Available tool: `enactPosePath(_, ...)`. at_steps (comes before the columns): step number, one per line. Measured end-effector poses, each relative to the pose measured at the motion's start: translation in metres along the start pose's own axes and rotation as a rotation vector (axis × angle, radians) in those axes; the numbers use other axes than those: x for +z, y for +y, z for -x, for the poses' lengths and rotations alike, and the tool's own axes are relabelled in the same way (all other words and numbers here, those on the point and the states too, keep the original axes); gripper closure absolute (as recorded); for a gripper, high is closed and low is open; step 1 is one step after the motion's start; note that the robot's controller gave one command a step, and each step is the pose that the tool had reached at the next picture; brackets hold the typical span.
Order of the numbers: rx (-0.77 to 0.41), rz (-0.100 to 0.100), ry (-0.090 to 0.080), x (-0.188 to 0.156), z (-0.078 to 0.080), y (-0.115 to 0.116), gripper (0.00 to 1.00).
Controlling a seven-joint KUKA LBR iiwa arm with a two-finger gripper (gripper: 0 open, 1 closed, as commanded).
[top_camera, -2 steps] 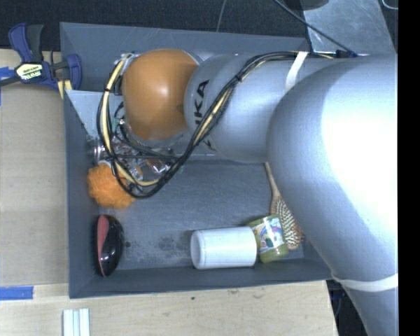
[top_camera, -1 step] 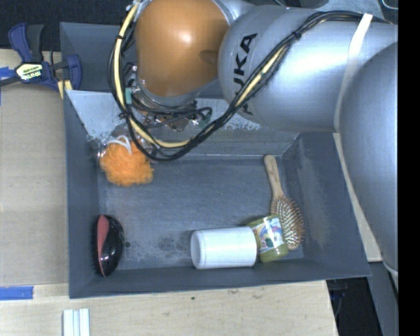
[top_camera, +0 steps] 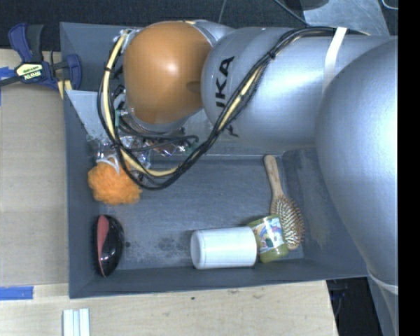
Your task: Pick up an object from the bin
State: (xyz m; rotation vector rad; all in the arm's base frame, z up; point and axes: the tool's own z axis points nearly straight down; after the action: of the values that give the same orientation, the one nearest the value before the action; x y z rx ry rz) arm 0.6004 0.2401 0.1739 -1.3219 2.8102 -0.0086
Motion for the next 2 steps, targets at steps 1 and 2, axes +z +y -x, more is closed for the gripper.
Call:
enactPosePath(1,0.084,0.000,0.002,0.033,-0.058,-0.036,1.00)
enactPosePath(2,0.093,0.001,0.003,0.077,-0.093,-0.035,1.00)
